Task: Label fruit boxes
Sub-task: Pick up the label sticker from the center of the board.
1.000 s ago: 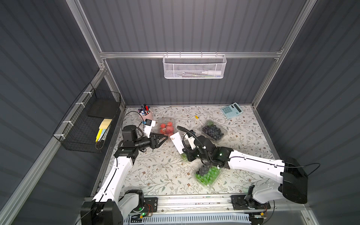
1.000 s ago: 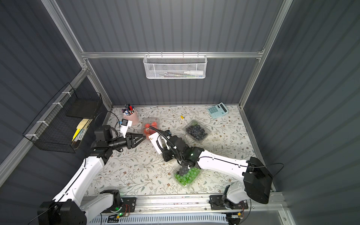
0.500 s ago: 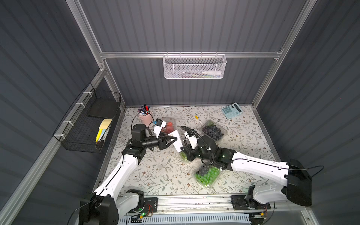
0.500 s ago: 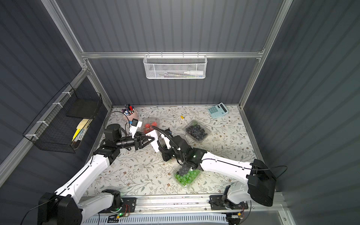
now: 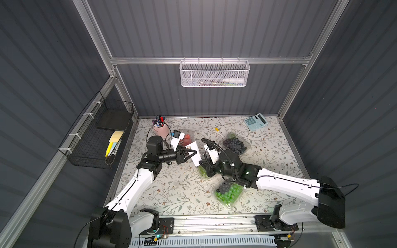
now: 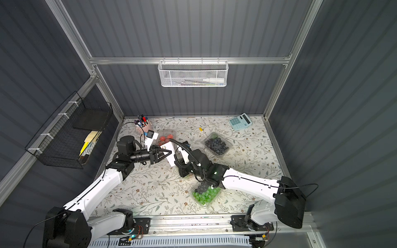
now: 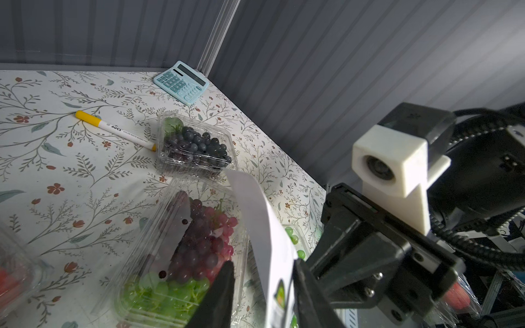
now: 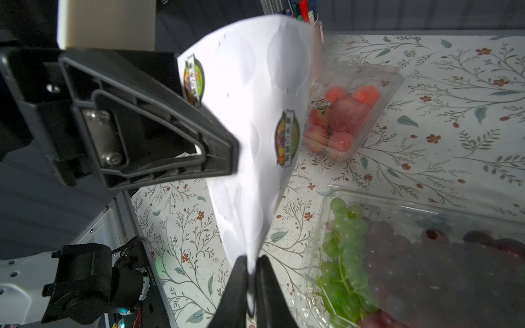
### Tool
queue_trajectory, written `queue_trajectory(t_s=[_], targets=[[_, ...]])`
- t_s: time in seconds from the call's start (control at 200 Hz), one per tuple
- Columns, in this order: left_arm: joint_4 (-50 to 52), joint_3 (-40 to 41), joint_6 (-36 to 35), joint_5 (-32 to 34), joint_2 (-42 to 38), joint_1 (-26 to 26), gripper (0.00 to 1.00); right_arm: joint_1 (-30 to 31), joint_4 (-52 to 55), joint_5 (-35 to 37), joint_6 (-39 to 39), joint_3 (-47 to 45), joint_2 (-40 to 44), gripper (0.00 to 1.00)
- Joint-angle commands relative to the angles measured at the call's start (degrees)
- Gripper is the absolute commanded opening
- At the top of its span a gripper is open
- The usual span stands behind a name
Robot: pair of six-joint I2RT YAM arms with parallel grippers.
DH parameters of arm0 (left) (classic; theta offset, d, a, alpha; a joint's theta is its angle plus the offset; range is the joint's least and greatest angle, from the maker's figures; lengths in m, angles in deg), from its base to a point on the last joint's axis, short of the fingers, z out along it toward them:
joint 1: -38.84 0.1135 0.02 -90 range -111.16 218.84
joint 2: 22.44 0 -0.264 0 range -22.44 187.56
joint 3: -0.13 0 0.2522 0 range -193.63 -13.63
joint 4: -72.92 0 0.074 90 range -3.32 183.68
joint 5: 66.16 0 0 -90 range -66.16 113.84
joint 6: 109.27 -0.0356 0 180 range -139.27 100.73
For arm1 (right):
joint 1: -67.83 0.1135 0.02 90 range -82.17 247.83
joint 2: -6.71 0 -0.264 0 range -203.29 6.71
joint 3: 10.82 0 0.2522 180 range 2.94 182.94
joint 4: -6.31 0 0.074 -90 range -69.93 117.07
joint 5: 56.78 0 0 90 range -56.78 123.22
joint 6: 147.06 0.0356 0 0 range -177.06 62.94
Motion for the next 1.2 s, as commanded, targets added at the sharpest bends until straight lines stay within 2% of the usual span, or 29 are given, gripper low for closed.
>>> queue_trajectory(t_s=[0.0,0.195,0.33,0.455,0.73,0.906,0.981,1.126,1.191], targets=[[-0.29,-1.14,0.65,-1.48,1.01,-0.44,0.36,-0.25,-2.04,0.01,-0.49,-0.57,0.68,0.12],[-1.36,-1.25,1.63,-1.28,1.51,-0.88,0.32,-0.25,-2.62,-0.16,-0.46,-0.57,0.51,0.12],[-2.52,-1.26,3.14,-0.71,1.41,-1.02,0.39,-0.26,-2.53,-0.23,-0.71,-0.81,0.57,0.12],[-4.31,-1.15,5.31,-0.89,1.47,-1.12,0.40,-0.27,-2.09,0.34,-1.06,-1.22,0.22,0.12],[-5.65,-0.05,7.07,-1.11,0.69,-1.49,0.29,-0.25,-2.42,0.23,-1.15,-0.93,-0.31,0.12],[-4.60,-0.19,7.05,-1.21,0.90,-1.59,0.30,-0.25,-2.53,0.14,-1.96,-0.57,-0.31,0.12],[-4.27,-0.14,6.73,-1.04,0.81,-1.60,0.23,-0.25,-2.62,0.16,-2.22,-0.57,-0.10,0.12],[-1.56,-1.37,4.98,-0.70,1.05,-1.66,0.00,-0.25,-2.44,0.47,-2.50,-1.23,0.67,0.13],[-0.09,-1.84,3.56,-0.56,1.18,-1.67,0.00,-0.34,-2.65,0.72,-3.70,-2.24,1.67,0.19]])
